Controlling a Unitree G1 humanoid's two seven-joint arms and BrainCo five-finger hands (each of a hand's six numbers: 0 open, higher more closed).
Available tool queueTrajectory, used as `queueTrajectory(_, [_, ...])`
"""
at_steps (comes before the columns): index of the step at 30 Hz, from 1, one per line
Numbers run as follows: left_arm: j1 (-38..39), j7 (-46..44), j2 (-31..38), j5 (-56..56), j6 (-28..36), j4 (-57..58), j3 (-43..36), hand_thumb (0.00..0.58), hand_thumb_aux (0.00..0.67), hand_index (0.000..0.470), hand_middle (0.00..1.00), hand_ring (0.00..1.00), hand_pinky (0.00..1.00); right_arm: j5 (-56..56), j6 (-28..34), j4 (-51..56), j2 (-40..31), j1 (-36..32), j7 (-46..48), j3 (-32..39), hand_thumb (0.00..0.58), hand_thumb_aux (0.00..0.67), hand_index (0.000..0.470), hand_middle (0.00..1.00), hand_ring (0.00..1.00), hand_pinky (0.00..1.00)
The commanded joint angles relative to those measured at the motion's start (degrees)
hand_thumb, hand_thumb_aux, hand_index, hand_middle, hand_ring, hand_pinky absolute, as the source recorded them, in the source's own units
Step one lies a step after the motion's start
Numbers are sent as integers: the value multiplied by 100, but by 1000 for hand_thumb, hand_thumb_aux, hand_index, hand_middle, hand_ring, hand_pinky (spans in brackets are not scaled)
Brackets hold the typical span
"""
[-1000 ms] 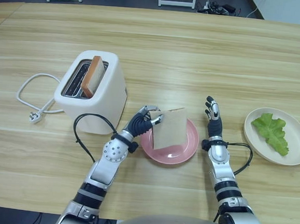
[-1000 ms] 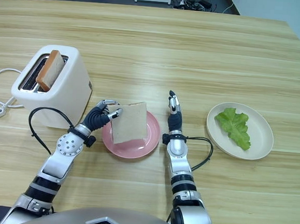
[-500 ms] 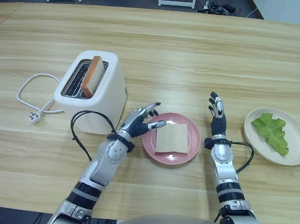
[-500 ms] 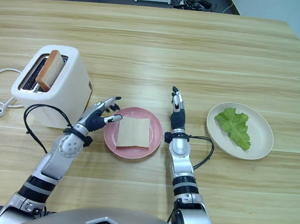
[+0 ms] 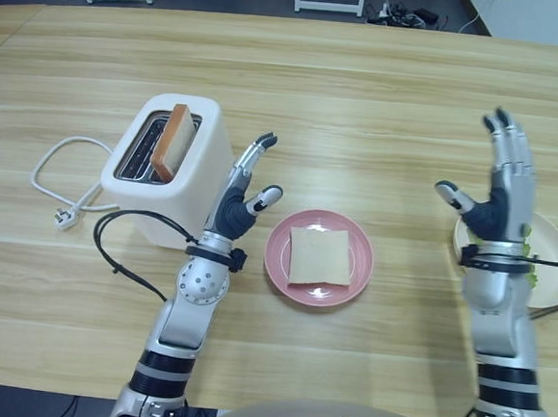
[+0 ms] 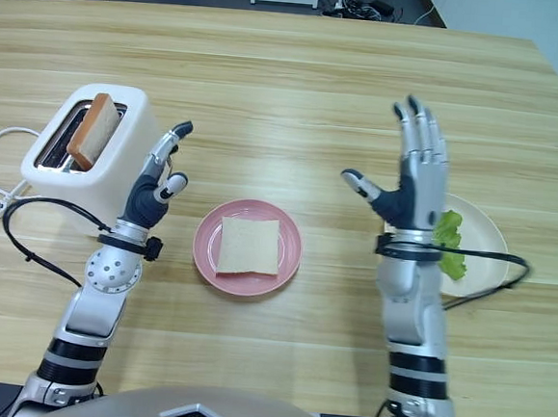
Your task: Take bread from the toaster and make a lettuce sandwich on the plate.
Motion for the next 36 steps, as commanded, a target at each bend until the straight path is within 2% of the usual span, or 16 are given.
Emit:
queueTrajectory(1, [152, -248, -169, -488, 87, 90, 53, 0, 0, 0, 0, 0, 0, -1247, 665, 1100, -1287, 156, -13, -45, 0, 0, 0, 0, 0, 0])
queueTrajectory(4, [169, -325, -207, -564, 124, 100, 63, 0, 0, 0, 0, 0, 0, -1239, 884, 2537, -1668, -115, -138, 176, 0, 0, 0, 0, 0, 0])
queueTrajectory(12, [199, -402, -315, -525, 199, 115, -45, 0, 0, 0, 0, 0, 0, -913, 666, 5492, -1959, -1001, -700, 1082, 0, 0, 0, 0, 0, 0])
queueTrajectory(13, [201, -409, -323, -517, 203, 127, -47, 0, 0, 0, 0, 0, 0, -863, 610, 5725, -1970, -1108, -760, 1189, 352, 250, 175, 0, 0, 0])
queueTrajectory(14, [199, -417, -331, -511, 211, 136, -51, 0, 0, 0, 0, 0, 0, -822, 583, 5853, -1982, -1173, -788, 1279, 496, 415, 291, 0, 0, 0])
queueTrajectory(15, [197, -428, -340, -505, 220, 135, -57, 0, 0, 0, 0, 0, 0, -764, 539, 5975, -2002, -1231, -850, 1350, 563, 554, 389, 0, 0, 0])
queueTrajectory(16, [196, -442, -348, -495, 229, 132, -64, 0, 0, 0, 0, 0, 0, -698, 513, 6039, -2029, -1271, -898, 1413, 579, 646, 453, 0, 0, 0])
queueTrajectory(17, [197, -455, -354, -489, 237, 128, -69, 0, 0, 0, 0, 0, 0, -635, 493, 6041, -2057, -1290, -934, 1464, 580, 670, 470, 0, 0, 0])
queueTrajectory(25, [204, -487, -374, -460, 271, 156, -60, 0, 0, 0, 0, 0, 0, -182, 421, 5470, -2288, -1152, -1054, 1620, 580, 670, 470, 0, 0, 0])
queueTrajectory(28, [188, -485, -392, -455, 260, 200, -56, 0, 0, 0, 0, 0, 0, -56, 567, 4341, -2402, -782, -1087, 1442, 580, 670, 470, 0, 0, 0])
queueTrajectory(31, [149, -445, -436, -486, 215, 269, -9, 0, 0, 0, 0, 0, 0, 6, 779, 2362, -2302, -313, -862, 1156, 580, 670, 470, 0, 0, 0])
queueTrajectory(33, [100, -390, -538, -623, 160, 387, 70, 0, 0, 0, 0, 0, 0, -46, 834, 1288, -2040, -341, -605, 1239, 580, 670, 470, 0, 0, 0])
queueTrajectory(36, [-10, -296, -671, -764, 92, 682, 167, 0, 0, 0, 0, 0, 0, -177, 746, 692, -1474, -747, -316, 1754, 580, 670, 470, 0, 0, 0])
